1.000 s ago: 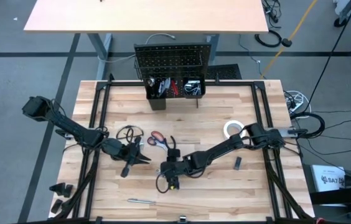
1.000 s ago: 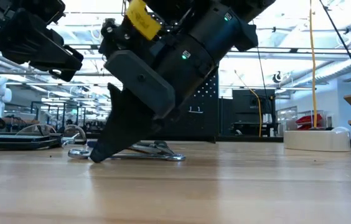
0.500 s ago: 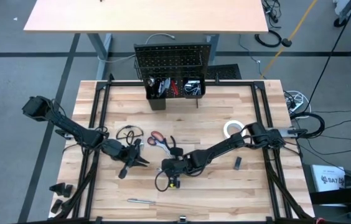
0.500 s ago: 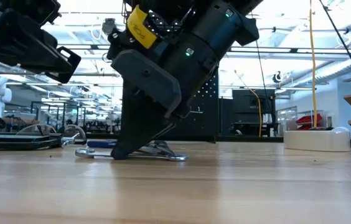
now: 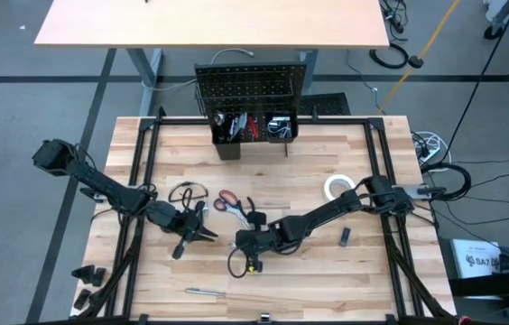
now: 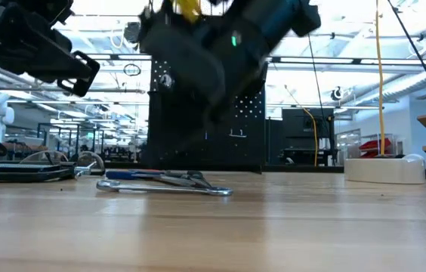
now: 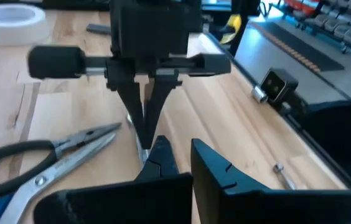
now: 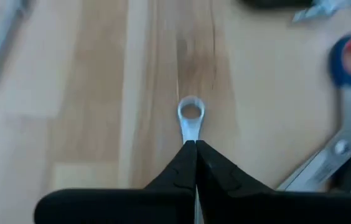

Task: Hang tools onto peg board
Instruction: Put the wrench on the left black bin on the peg board

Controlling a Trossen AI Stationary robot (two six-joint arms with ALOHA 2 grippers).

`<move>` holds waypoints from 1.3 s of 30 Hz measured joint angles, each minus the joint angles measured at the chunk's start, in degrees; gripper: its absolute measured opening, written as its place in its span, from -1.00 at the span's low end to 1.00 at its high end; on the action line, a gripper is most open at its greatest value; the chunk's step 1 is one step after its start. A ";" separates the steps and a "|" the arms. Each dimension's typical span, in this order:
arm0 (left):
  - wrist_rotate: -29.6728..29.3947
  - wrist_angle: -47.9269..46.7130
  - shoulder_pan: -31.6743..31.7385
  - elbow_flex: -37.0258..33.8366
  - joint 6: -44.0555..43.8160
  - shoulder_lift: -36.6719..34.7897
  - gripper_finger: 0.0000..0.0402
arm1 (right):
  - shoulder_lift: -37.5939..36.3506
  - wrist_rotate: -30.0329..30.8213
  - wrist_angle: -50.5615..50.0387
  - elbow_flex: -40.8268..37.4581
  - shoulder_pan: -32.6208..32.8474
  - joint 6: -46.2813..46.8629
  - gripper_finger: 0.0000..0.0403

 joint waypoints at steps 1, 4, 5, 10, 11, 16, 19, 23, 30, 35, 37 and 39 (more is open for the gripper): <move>0.00 0.37 0.01 0.00 -0.01 0.00 -1.00 | -0.51 0.03 0.28 0.09 -0.02 0.05 -0.98; 0.00 0.47 0.01 0.00 0.00 0.00 -1.00 | -0.77 0.04 0.43 0.14 -0.02 1.54 -0.98; 0.00 0.40 0.01 0.00 -0.01 0.00 -1.00 | -0.69 -0.07 0.15 0.08 -0.13 2.25 -0.99; 0.02 -0.09 0.01 -0.02 -0.01 0.00 -1.00 | -0.71 -4.40 -0.70 0.15 -0.36 2.63 -0.96; 0.02 -0.10 0.01 -0.02 -0.02 0.00 -1.00 | -0.71 -5.05 -0.76 0.14 -0.41 2.45 -0.93; 0.21 -0.15 0.01 -0.02 -0.03 0.00 -1.00 | -0.78 -5.88 -1.42 0.23 -0.62 2.55 -0.65; 1.57 -0.39 -0.08 -0.02 -0.27 0.00 -1.00 | -0.80 -5.16 -8.11 0.25 -0.66 4.40 -0.47; 1.61 -0.85 -0.49 -0.02 -0.21 0.00 -1.00 | -0.80 -4.26 -9.68 0.23 -0.56 6.38 -0.34; 0.87 -0.83 -0.49 -0.02 -0.08 0.00 -1.00 | -0.82 -4.16 3.63 0.29 -1.24 4.17 -0.18; 0.85 -0.81 -0.49 -0.02 -0.12 0.00 -1.00 | -0.82 -0.30 5.18 0.29 -2.21 1.52 -0.29; 0.61 -0.79 -0.49 -0.02 -0.10 0.00 -1.00 | -0.82 0.03 7.63 0.29 -2.15 -0.21 -0.52; -0.30 -0.76 -0.49 -0.02 -0.14 0.14 -1.00 | -0.84 -0.49 9.28 0.34 -2.09 -1.21 -0.83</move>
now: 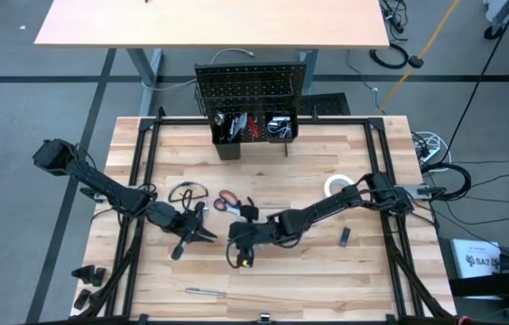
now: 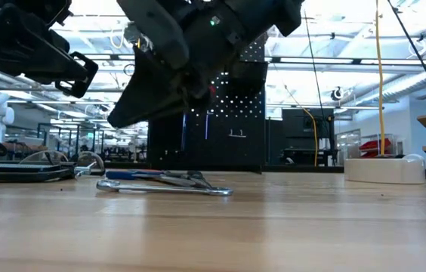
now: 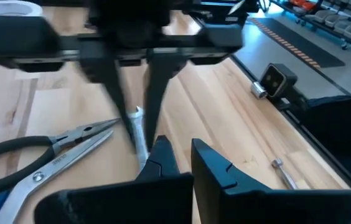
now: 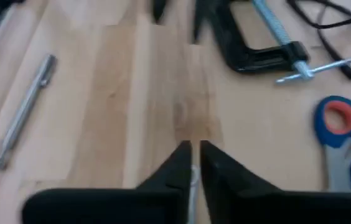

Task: Hang tools onto peg board
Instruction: Put the wrench on the left black bin on the peg board

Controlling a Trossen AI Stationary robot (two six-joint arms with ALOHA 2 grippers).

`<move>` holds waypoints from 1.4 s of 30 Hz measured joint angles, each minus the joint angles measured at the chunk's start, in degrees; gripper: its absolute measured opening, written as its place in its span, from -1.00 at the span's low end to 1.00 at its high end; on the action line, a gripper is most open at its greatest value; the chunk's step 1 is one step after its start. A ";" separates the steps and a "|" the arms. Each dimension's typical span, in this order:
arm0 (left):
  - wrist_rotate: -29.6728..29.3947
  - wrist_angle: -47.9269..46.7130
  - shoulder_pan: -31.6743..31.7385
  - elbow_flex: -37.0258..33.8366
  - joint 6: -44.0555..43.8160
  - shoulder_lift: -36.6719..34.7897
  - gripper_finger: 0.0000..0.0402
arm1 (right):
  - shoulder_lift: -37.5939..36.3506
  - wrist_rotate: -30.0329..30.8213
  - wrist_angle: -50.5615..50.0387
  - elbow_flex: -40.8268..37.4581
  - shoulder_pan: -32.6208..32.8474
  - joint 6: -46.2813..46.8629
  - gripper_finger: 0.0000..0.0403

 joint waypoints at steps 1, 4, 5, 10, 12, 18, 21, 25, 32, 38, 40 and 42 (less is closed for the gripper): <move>-0.55 0.19 0.00 0.00 -0.24 0.35 -1.00 | 0.00 -0.55 0.21 0.00 0.03 -0.54 -0.91; -2.69 0.20 0.00 0.00 -1.82 2.73 -1.00 | 0.46 -0.57 -0.42 0.06 0.01 0.09 -0.97; -3.90 0.21 0.00 0.00 -3.10 3.88 -1.00 | 0.37 0.10 -3.68 0.07 0.03 1.02 -0.98; -8.09 4.30 0.01 0.00 -9.28 12.22 -1.00 | -0.79 10.60 -15.36 -0.08 2.41 9.04 -1.00; -8.04 8.74 0.00 0.00 -10.39 16.47 -1.00 | -0.83 10.49 -14.15 -0.45 3.73 10.65 -1.00; -7.55 16.81 -0.66 2.26 -9.92 27.74 -1.00 | -0.81 11.48 -11.93 -3.13 6.22 15.95 -1.00; -7.56 16.86 -0.98 4.72 -9.88 32.32 -1.00 | -0.81 12.55 -11.40 -3.15 6.78 17.41 -1.00; -7.90 16.89 -1.44 6.77 -8.69 35.59 -1.00 | -1.15 14.45 -11.41 -3.15 7.22 16.85 -1.00; -8.53 16.63 -1.49 6.95 -8.83 35.83 -1.00 | -1.60 14.52 -11.42 -3.15 7.25 16.67 -1.00; -6.65 14.68 -1.49 7.08 -10.18 36.68 -1.00 | -1.87 14.35 -13.84 -3.16 7.27 17.78 -1.00; -6.65 14.74 -1.61 7.09 -10.19 37.29 -1.00 | -2.29 14.24 -13.90 -3.19 7.22 18.80 -1.00; -6.53 14.88 -1.62 7.08 -10.24 37.64 -1.00 | -2.34 14.17 -13.67 -3.10 7.39 18.33 -0.99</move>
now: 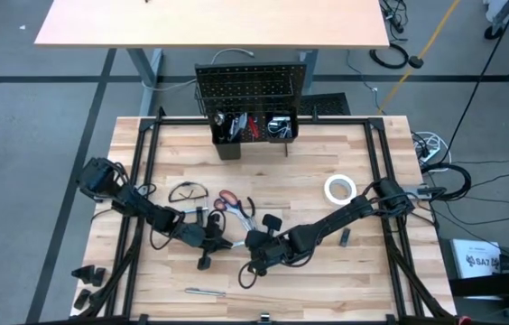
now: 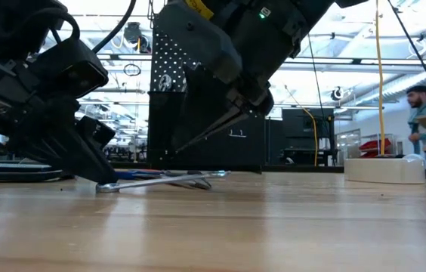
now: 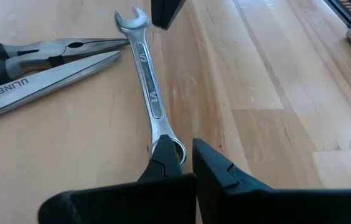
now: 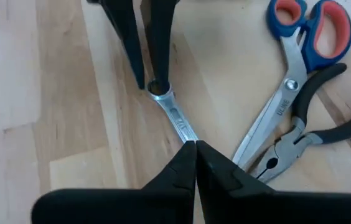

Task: Hang tools onto peg board
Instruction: Put the wrench on the left black bin on the peg board

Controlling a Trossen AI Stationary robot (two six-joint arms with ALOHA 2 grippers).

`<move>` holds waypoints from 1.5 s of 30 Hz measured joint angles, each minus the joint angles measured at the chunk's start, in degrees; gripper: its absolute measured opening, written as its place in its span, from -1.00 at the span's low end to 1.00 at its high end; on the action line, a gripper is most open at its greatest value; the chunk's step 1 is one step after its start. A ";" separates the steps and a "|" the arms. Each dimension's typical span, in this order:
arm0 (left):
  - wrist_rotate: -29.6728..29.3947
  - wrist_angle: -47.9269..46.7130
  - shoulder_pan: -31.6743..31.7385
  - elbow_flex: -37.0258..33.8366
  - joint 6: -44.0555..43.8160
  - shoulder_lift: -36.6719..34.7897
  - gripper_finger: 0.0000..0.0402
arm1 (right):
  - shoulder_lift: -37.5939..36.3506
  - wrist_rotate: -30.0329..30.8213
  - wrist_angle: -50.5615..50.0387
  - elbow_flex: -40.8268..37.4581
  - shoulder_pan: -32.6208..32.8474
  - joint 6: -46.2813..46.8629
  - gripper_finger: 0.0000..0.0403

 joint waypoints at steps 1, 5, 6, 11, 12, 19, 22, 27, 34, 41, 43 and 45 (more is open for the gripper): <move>0.04 -0.06 0.00 0.00 -0.03 0.03 -1.00 | 0.00 -0.06 -0.08 -0.02 0.13 -0.27 -0.97; 0.25 -0.30 0.00 0.00 -0.05 0.05 -1.00 | -0.69 -2.99 -0.43 -0.04 0.45 0.35 -0.79; 0.27 -0.38 0.01 0.00 -0.04 0.06 -1.00 | -0.92 -4.10 -0.73 -0.03 0.49 -0.41 -0.73; 0.36 -0.41 0.00 -0.05 0.32 0.11 -1.00 | -0.94 -12.34 -4.29 -0.11 -0.69 -6.19 -0.36; 0.38 -0.37 0.00 -0.07 0.34 0.11 -1.00 | -0.94 -15.07 -4.46 -0.11 -1.66 -6.46 -0.29; 0.51 -0.32 0.00 -0.11 0.21 0.14 -1.00 | -0.72 -19.68 -1.91 -0.09 -5.60 -18.79 -0.05; 0.56 -0.33 0.00 -0.13 0.19 0.16 -1.00 | -0.74 -19.74 -0.31 -0.09 -5.58 -23.39 -0.05; 0.66 -0.33 0.00 -0.13 0.14 0.18 -1.00 | -0.04 -19.74 -0.41 -0.06 -6.32 -27.01 -0.11; 0.69 -0.24 -0.02 -0.17 -0.12 0.22 -1.00 | 2.93 -23.76 -0.22 0.06 -7.88 -26.38 -0.19; 0.71 -0.28 -0.02 -0.20 -0.19 0.22 -1.00 | 3.52 -23.26 -6.37 0.50 -7.85 -19.23 -0.45; 0.68 -0.26 -0.02 -0.20 -0.12 0.22 -1.00 | 3.51 -22.77 -6.89 0.46 -7.84 -18.31 -0.63; -0.03 -0.35 0.04 -0.24 -0.01 0.22 -1.00 | 3.52 -22.28 -6.77 0.39 -7.77 -18.46 -0.83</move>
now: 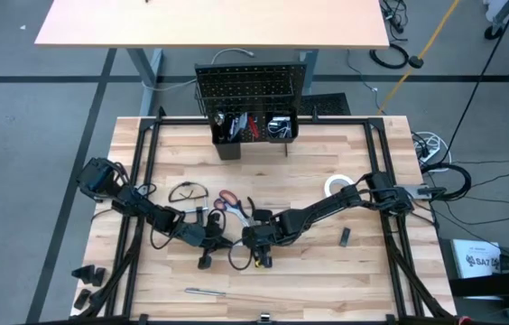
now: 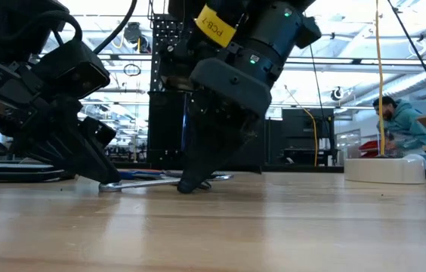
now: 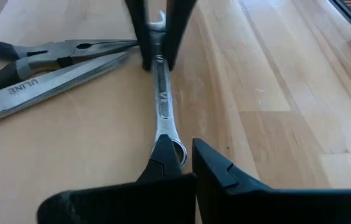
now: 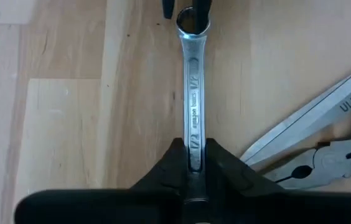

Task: Hang tools onto peg board
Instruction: Put the wrench on the left black bin on the peg board

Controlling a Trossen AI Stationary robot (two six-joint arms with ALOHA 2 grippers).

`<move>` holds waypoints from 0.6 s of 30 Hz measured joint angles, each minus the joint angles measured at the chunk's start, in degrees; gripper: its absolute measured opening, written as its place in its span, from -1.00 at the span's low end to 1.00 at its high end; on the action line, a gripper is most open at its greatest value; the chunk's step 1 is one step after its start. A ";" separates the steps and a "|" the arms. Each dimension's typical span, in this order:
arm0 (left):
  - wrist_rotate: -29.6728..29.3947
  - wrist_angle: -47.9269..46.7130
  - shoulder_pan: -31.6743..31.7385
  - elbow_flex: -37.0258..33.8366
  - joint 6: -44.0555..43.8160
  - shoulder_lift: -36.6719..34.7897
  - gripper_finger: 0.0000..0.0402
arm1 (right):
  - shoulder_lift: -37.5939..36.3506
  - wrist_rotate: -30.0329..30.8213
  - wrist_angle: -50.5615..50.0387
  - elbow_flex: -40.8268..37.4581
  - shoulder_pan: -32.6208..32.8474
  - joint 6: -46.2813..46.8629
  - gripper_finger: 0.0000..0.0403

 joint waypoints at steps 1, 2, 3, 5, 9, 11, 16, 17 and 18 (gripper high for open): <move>-0.08 0.00 0.02 0.00 0.02 0.00 -1.00 | 0.00 0.72 0.11 -0.04 0.11 0.09 -0.86; -0.11 0.00 0.00 0.00 0.02 0.00 -1.00 | 0.02 0.92 0.26 -0.12 0.11 0.33 -0.86; -0.11 0.00 0.00 0.00 -0.02 0.01 -1.00 | 0.07 0.92 0.44 -0.14 0.09 0.80 -0.86; -0.11 0.19 0.00 -0.05 0.00 0.02 -1.00 | 0.03 0.85 1.28 -0.26 0.09 1.58 -0.86; -0.05 2.01 -0.02 -0.20 0.79 -0.82 -1.00 | -0.82 0.89 2.95 -0.47 0.14 2.51 -0.86; 0.85 1.77 -0.12 -0.26 2.66 -2.14 -1.00 | -1.26 1.21 2.96 -0.52 0.40 3.71 -0.86; 2.26 -0.97 -0.29 -0.26 6.01 -8.30 -1.00 | -2.58 2.61 1.81 -0.63 1.25 5.07 -0.86; 2.02 -1.97 -0.25 -0.24 6.01 -9.96 -1.00 | -3.10 3.57 1.79 -0.63 1.52 5.36 -0.86; 1.78 -3.33 -0.18 -0.26 5.97 -11.89 -1.00 | -3.55 5.14 1.41 -0.63 1.92 5.48 -0.86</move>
